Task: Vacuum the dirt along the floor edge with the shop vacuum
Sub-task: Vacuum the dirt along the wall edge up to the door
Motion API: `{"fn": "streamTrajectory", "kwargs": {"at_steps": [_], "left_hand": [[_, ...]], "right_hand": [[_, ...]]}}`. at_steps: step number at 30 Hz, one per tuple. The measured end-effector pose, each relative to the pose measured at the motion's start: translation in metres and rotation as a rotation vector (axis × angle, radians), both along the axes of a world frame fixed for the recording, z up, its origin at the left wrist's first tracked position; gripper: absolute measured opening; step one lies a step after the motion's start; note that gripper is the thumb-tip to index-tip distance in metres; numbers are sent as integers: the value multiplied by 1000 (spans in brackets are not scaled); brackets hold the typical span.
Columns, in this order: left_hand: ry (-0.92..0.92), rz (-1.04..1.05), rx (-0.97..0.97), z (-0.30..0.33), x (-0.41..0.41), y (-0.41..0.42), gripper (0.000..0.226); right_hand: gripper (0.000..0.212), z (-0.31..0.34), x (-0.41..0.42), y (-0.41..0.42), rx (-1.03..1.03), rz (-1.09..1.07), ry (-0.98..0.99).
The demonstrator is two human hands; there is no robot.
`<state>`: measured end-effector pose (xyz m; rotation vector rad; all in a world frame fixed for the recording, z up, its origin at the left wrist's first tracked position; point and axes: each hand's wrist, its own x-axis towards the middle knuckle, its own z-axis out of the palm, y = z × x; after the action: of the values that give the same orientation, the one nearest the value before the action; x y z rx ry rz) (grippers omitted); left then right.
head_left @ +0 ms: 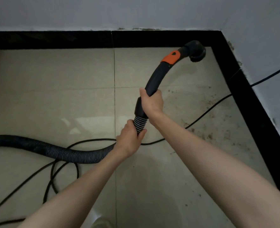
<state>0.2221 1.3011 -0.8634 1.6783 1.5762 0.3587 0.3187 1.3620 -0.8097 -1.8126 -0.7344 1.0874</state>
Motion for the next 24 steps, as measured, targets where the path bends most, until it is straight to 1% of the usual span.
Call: {"fn": "streamTrajectory", "kwargs": {"at_steps": [2, 4, 6, 9, 11, 12, 13, 14, 16, 17, 19, 20, 22, 24], "left_hand": [[-33, 33, -21, 0, -4, -15, 38], [-100, 43, -88, 0, -7, -33, 37], [-172, -9, -232, 1, -14, -45, 36], [-290, -69, -532, 6, -36, -54, 39], [-318, -92, -630, 12, -55, -56, 40], [-326, -105, -667, 16, -63, -57, 37], [-309, -110, -687, 18, -69, -56, 32], [-272, -93, -665, 20, -73, -53, 28], [-190, 24, -524, 19, -77, -37, 28], [-189, 116, -444, 18, -76, -26, 31], [-274, 244, -349, 22, -65, -1, 37], [-346, 258, -353, 27, -55, 11, 39], [-486, 232, -421, 39, -32, 28, 39], [-533, 237, -482, 46, -14, 38, 43]], "right_hand": [[41, -2, -8, -8, -26, 51, -105], [41, -8, -10, -21, -34, 135, -142], [40, -16, -12, -35, -45, 211, -141], [41, -24, -16, -51, -57, 307, -101], [45, -25, -17, -59, -80, 348, -73], [47, -26, -18, -63, -92, 366, -63], [49, -27, -18, -68, -105, 384, -53], [51, -29, -17, -73, -119, 402, -50], [52, -30, -14, -81, -140, 439, -68], [52, -29, -13, -85, -146, 453, -81], [52, -26, -12, -91, -149, 482, -104], [52, -25, -14, -95, -153, 502, -111], [52, -26, -18, -106, -167, 565, -135], [52, -27, -22, -116, -198, 652, -194]]}}
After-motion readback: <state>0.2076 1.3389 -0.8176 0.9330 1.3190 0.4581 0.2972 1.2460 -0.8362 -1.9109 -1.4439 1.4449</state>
